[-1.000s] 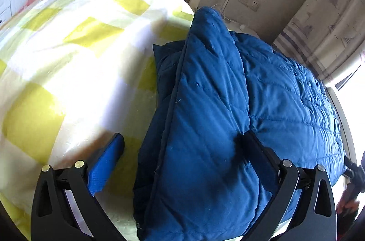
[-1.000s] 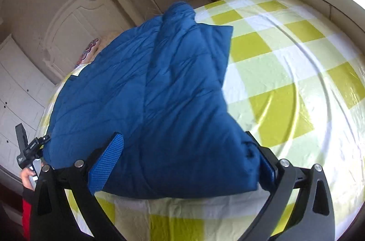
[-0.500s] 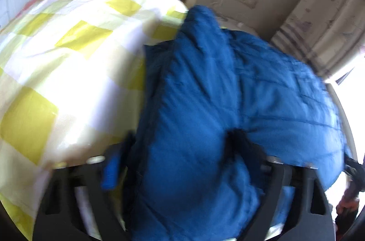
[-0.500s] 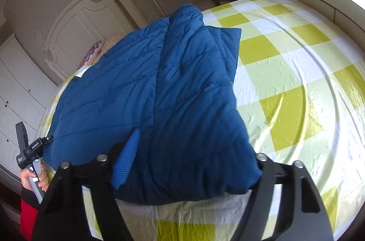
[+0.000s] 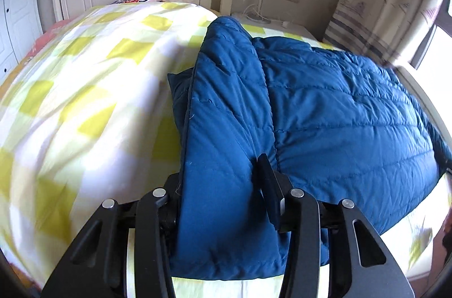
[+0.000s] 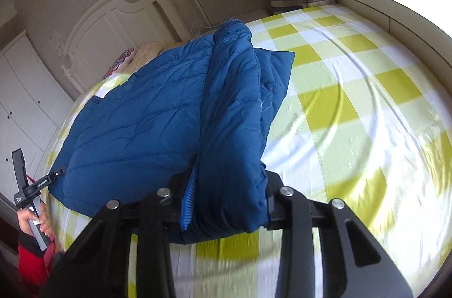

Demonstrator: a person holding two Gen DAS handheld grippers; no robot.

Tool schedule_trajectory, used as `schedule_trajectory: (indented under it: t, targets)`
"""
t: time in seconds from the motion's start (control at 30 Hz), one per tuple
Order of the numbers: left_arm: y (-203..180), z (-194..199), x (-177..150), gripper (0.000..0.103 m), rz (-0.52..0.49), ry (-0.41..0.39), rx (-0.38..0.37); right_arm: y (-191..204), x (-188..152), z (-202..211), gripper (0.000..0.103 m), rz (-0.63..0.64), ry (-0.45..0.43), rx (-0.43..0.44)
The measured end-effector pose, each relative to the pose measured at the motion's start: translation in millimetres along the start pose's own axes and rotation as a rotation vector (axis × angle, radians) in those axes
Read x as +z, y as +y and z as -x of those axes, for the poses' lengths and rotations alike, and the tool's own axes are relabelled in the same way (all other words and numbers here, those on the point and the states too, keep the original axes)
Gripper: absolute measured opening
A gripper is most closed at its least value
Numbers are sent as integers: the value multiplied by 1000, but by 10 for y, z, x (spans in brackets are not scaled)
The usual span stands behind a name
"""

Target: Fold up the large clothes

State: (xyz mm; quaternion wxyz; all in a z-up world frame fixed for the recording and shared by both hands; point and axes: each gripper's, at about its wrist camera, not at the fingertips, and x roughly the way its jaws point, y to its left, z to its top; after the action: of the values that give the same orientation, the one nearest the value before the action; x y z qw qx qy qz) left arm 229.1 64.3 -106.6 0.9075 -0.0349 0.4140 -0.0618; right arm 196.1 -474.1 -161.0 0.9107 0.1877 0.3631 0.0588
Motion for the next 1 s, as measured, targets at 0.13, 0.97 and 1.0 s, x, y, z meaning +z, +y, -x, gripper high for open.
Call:
schedule_trajectory:
  t: [0.13, 0.97, 1.0]
  targets:
    - [0, 227, -275, 43, -13, 6, 6, 3, -272, 227, 35, 6, 16, -5]
    - [-197, 890, -308, 96, -136, -185, 278, 303, -5, 808, 87, 98, -117, -206]
    - [-256, 868, -203, 96, -138, -189, 261, 503, 82, 650, 87, 165, -97, -204]
